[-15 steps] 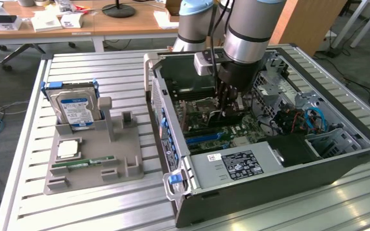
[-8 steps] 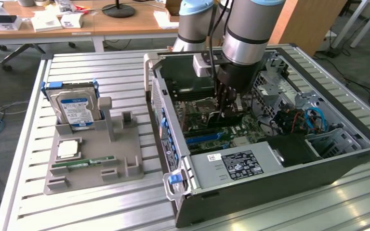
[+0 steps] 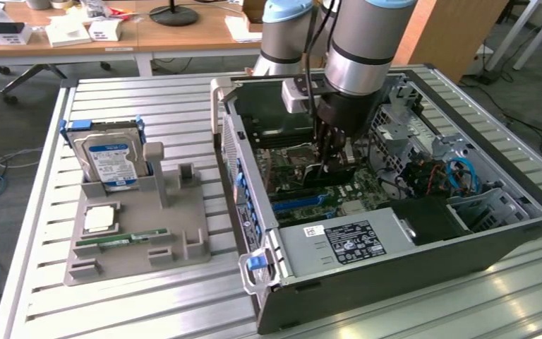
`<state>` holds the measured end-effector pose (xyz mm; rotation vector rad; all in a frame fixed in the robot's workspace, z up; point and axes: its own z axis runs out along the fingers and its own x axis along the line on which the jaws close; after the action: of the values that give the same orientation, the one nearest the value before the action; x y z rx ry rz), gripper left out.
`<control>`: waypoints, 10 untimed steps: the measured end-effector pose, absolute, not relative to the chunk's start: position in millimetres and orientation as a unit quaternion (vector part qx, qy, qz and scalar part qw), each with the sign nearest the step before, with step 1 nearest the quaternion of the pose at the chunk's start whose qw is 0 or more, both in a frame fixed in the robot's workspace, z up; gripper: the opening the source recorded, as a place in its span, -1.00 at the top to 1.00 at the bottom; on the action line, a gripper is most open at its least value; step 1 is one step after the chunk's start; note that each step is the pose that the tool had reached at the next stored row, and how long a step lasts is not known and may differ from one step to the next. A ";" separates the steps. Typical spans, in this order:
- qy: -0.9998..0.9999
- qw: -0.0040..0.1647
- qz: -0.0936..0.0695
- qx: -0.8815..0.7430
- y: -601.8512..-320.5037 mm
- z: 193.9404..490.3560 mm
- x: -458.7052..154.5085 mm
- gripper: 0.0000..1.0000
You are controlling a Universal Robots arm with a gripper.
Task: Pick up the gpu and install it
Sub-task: 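Insert the gpu into the slot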
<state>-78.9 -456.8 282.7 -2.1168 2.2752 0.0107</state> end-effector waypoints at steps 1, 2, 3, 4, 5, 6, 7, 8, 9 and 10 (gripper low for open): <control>0.732 0.017 0.003 -0.681 -456.8 282.7 -79.1 0.48; 0.732 0.017 0.003 -0.681 -456.8 282.7 -79.2 0.48; 0.732 0.017 0.003 -0.681 -456.9 282.8 -79.2 0.48; 0.732 0.017 0.003 -0.681 -456.9 282.8 -79.2 0.48; 0.732 0.017 0.003 -0.681 -456.9 282.5 -79.3 0.48; 0.732 0.017 0.003 -0.681 -456.9 282.2 -79.3 0.48; 0.732 0.017 0.003 -0.681 -456.9 281.9 -79.4 0.48; 0.732 0.017 0.003 -0.681 -456.9 281.6 -79.5 0.48; 0.732 0.017 0.003 -0.681 -456.9 281.2 -79.6 0.48; 0.732 0.017 0.003 -0.681 -456.9 280.9 -79.7 0.48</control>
<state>-79.7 -456.9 280.9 -2.1171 2.2751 0.0106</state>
